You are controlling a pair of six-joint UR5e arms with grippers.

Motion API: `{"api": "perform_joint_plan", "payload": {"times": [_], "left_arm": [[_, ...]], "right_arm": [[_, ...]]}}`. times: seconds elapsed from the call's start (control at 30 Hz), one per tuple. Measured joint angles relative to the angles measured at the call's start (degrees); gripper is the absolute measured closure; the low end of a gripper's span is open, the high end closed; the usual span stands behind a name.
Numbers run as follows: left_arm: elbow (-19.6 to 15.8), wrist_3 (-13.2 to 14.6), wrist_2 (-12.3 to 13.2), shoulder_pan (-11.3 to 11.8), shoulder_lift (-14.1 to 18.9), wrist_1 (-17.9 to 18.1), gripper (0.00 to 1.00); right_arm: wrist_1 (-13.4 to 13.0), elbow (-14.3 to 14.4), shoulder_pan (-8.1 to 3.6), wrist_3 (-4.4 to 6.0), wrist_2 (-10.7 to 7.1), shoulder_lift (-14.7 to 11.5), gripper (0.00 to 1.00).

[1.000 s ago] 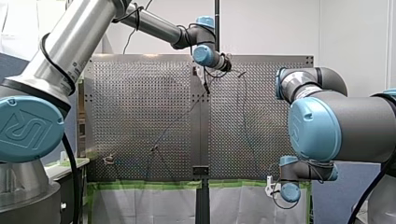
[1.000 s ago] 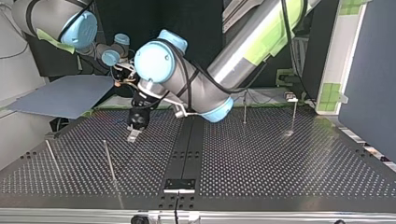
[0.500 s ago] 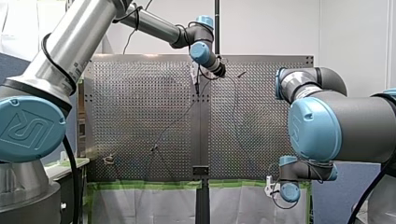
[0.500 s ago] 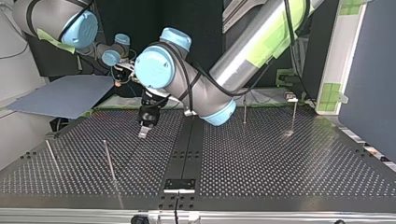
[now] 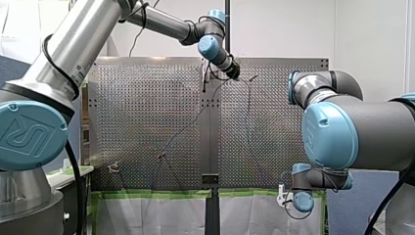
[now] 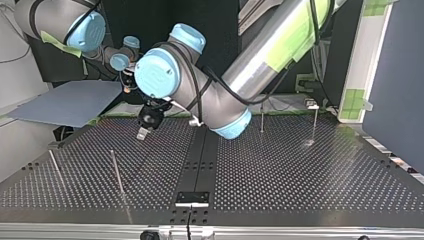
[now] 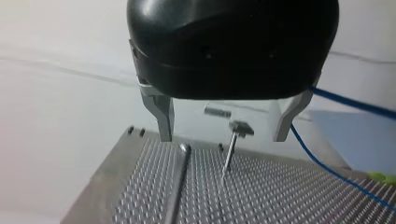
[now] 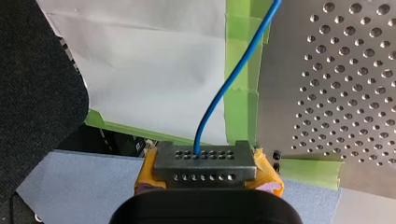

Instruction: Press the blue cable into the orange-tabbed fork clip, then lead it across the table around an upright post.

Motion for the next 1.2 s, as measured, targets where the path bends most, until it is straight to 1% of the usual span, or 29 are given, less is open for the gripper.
{"api": "perform_joint_plan", "payload": {"times": [0.07,0.17,0.37,0.47,0.6,0.9,1.0,1.1,1.2], "left_arm": [[1.04,0.66,1.07,0.00,0.00,-1.08,0.00],[2.75,0.31,2.78,-0.01,0.00,-2.80,0.00],[5.85,-2.31,5.88,0.38,-0.21,-5.86,0.00],[7.40,-3.83,7.44,0.62,-0.32,-6.25,0.00],[8.92,-6.21,9.81,1.05,-0.33,-4.63,0.00],[9.28,-11.35,14.85,2.21,-0.37,0.40,0.00],[9.29,-12.83,15.38,2.38,-0.38,1.85,0.00],[9.30,-14.53,15.07,2.47,-0.43,2.79,0.00],[9.40,-16.30,14.73,2.50,-1.03,2.94,0.00]], "right_arm": [[0.03,0.00,0.08,0.00,0.00,0.00,1.00],[0.04,0.00,0.10,0.00,0.00,0.00,1.00],[0.05,-0.01,0.17,0.00,0.00,-0.01,1.00],[0.06,-0.01,0.18,0.00,0.00,-0.01,1.00],[0.05,-0.01,0.20,0.00,-0.01,0.00,1.00],[0.28,0.00,0.31,-0.06,0.00,-0.01,1.00],[0.36,0.00,0.34,-0.04,0.00,-0.01,1.00],[0.38,0.00,0.35,-0.02,0.00,-0.01,1.00],[0.38,0.00,0.36,-0.01,0.00,0.00,1.00]]}}
